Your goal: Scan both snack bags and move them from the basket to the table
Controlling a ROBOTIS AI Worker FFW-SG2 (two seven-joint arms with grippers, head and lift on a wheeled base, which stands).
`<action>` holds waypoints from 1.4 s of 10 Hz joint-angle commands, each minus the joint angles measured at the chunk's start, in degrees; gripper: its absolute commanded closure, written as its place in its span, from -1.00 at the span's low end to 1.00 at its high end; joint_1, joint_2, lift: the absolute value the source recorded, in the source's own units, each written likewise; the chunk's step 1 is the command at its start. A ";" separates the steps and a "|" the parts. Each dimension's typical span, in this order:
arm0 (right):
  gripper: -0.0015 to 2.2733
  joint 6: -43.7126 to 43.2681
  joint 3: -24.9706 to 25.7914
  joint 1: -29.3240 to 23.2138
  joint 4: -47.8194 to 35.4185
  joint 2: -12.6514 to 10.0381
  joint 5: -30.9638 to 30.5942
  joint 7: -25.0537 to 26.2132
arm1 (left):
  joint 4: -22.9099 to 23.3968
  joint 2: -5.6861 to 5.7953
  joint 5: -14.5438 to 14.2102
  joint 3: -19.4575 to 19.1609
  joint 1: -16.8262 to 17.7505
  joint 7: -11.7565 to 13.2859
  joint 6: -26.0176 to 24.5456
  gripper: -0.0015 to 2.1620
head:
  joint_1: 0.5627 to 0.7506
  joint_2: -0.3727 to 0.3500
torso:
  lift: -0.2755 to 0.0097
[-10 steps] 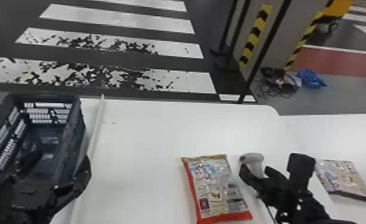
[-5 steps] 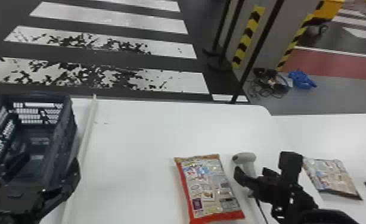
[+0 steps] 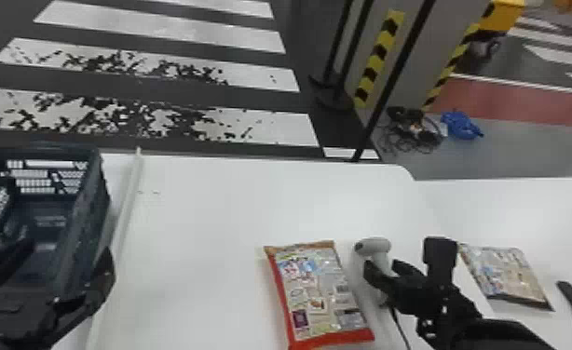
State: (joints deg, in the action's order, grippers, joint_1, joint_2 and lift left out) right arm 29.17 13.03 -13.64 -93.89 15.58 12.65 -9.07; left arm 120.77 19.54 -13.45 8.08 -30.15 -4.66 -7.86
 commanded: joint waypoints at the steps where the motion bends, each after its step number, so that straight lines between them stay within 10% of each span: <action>1: 0.98 -0.21 -0.37 0.01 0.02 -0.02 0.01 1.69 | -0.27 -0.11 0.09 0.00 0.18 0.00 -0.01 -0.95 | 0.41 -0.72 | 0.24; 14: 0.98 1.20 3.41 -23.63 -34.70 -7.41 5.02 9.16 | 0.35 2.53 -2.46 0.62 2.29 0.35 -0.18 -0.95 | 0.41 -0.67 | 0.24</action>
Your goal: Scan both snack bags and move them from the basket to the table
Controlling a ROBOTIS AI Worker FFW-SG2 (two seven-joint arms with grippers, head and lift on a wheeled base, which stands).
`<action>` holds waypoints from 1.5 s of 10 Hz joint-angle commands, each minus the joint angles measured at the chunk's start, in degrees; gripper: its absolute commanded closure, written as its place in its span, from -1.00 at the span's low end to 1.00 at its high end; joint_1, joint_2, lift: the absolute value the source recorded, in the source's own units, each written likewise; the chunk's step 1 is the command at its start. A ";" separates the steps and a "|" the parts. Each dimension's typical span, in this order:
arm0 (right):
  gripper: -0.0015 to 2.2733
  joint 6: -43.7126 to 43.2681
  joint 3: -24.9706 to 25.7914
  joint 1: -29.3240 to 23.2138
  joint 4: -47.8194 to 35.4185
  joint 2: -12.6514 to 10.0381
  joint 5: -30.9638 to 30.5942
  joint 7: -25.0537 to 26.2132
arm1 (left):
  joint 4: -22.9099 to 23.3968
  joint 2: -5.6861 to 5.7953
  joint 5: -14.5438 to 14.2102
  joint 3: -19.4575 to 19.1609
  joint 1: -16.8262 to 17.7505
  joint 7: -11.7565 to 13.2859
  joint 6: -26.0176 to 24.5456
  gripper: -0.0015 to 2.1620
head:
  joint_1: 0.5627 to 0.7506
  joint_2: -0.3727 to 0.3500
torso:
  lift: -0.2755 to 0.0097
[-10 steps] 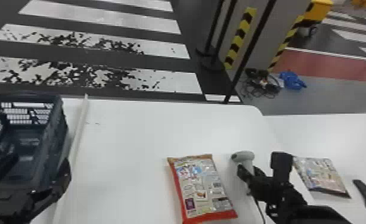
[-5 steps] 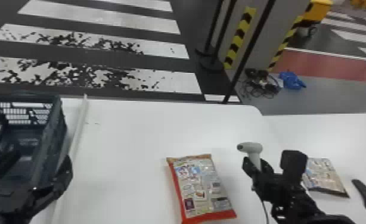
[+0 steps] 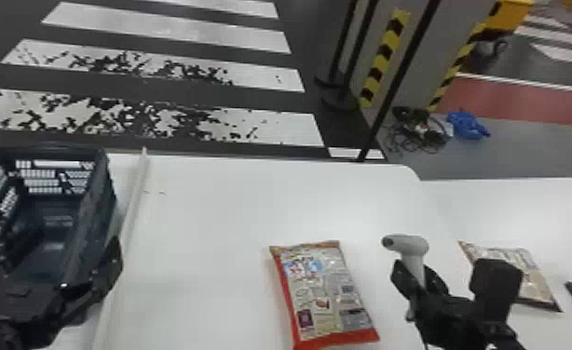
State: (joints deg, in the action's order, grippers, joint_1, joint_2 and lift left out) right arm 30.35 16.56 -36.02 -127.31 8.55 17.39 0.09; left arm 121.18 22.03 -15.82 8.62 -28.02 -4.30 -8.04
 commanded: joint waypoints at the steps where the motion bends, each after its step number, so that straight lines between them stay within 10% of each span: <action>1: 0.98 0.72 -0.30 -2.57 -2.85 -0.55 0.89 0.00 | 0.03 0.12 -0.09 0.17 0.24 0.00 -0.18 -0.95 | 0.41 -0.64 | 0.24; 15: 0.98 -5.08 -5.75 -10.30 -1.53 -0.55 4.84 -1.32 | 1.61 -0.93 -0.18 -1.06 -1.52 -0.36 -0.01 -0.95 | 0.41 -0.40 | 0.24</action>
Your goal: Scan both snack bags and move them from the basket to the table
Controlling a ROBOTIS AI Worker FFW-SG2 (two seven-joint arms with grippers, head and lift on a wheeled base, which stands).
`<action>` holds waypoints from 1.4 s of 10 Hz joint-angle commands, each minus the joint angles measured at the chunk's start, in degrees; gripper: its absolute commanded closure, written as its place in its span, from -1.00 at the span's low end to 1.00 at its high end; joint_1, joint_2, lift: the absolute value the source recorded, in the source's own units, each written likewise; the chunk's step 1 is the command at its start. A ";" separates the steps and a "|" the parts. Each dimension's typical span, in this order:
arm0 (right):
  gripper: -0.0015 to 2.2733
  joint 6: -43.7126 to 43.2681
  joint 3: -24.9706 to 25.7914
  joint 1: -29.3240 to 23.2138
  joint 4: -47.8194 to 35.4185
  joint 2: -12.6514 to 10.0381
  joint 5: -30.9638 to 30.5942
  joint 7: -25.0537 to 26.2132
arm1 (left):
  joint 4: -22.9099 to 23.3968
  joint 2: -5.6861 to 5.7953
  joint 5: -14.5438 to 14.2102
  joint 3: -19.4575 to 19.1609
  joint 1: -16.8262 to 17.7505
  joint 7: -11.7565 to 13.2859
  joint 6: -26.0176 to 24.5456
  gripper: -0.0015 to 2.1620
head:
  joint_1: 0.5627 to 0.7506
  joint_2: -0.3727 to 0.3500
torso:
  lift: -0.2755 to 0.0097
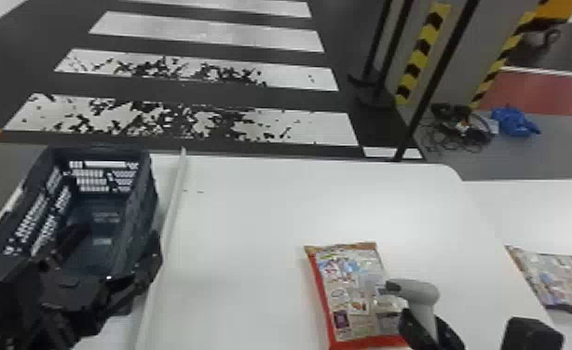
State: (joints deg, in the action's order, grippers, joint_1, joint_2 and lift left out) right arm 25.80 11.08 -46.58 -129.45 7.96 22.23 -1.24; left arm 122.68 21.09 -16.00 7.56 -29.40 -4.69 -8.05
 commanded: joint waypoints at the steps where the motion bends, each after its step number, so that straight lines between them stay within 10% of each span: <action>1: 0.98 -1.06 -0.88 0.97 1.92 0.03 -0.09 -0.08 | 0.46 -0.09 0.09 0.00 -0.49 -0.06 0.00 -0.95 | 0.41 -0.39 | 0.24; 14: 0.98 -5.63 -2.64 3.78 8.16 1.00 -0.88 -0.87 | 2.74 -0.53 1.32 -0.97 -4.18 -0.32 0.00 -0.95 | 0.41 -0.36 | 0.24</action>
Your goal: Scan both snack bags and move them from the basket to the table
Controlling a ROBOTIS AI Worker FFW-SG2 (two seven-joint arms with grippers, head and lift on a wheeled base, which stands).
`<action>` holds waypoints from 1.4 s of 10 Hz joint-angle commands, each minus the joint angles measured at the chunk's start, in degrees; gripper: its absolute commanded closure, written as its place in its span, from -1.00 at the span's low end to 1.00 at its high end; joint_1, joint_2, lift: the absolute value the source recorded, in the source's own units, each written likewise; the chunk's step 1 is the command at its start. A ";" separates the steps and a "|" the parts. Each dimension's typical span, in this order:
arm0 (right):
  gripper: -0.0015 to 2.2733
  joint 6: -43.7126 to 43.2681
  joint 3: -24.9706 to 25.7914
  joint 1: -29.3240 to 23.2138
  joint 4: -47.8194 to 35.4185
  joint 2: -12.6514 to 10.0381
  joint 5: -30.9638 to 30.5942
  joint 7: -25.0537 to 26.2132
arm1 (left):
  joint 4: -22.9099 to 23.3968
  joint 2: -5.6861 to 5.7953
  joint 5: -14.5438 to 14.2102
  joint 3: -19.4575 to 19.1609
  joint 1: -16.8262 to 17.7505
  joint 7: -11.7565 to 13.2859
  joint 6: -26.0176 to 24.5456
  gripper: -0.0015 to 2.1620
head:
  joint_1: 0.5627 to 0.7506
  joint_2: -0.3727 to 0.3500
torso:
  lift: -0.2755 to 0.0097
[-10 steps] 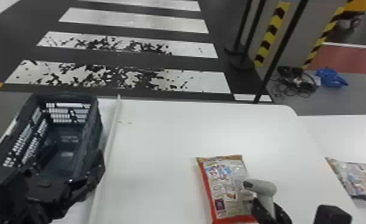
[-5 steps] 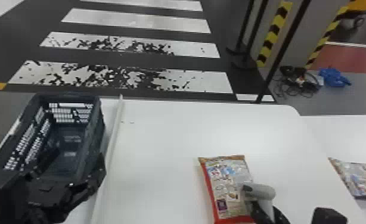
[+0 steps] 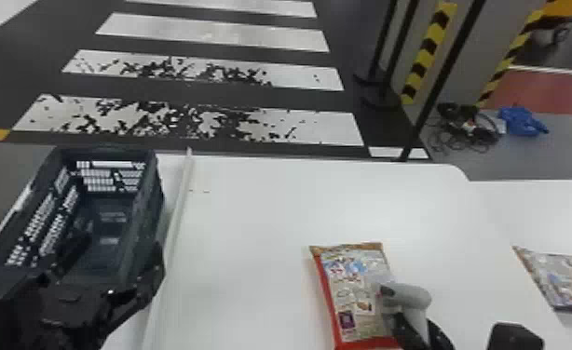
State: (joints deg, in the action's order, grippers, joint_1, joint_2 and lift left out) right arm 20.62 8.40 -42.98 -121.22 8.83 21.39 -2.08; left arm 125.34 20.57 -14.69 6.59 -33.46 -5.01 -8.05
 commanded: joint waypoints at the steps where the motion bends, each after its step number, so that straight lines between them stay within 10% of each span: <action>1: 0.98 0.09 0.74 2.11 0.19 0.40 -0.73 0.06 | 0.34 0.00 0.19 0.00 -0.29 0.00 0.00 -0.95 | 0.41 -0.36 | 0.24; 9: 0.98 5.54 3.11 21.89 14.43 1.19 -8.38 0.06 | 0.43 0.00 0.98 0.62 -0.99 0.35 -1.06 -0.95 | 0.41 -0.57 | 0.24; 14: 0.97 4.66 3.11 24.08 21.64 2.07 -10.84 0.06 | 0.43 0.17 0.98 0.79 -0.90 0.53 -1.23 -0.95 | 0.41 -0.67 | 0.24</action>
State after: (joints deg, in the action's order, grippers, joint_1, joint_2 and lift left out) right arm 25.36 11.51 -18.91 -99.88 10.86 10.69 -2.02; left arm 125.77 20.72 -13.71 7.37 -34.37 -4.48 -9.14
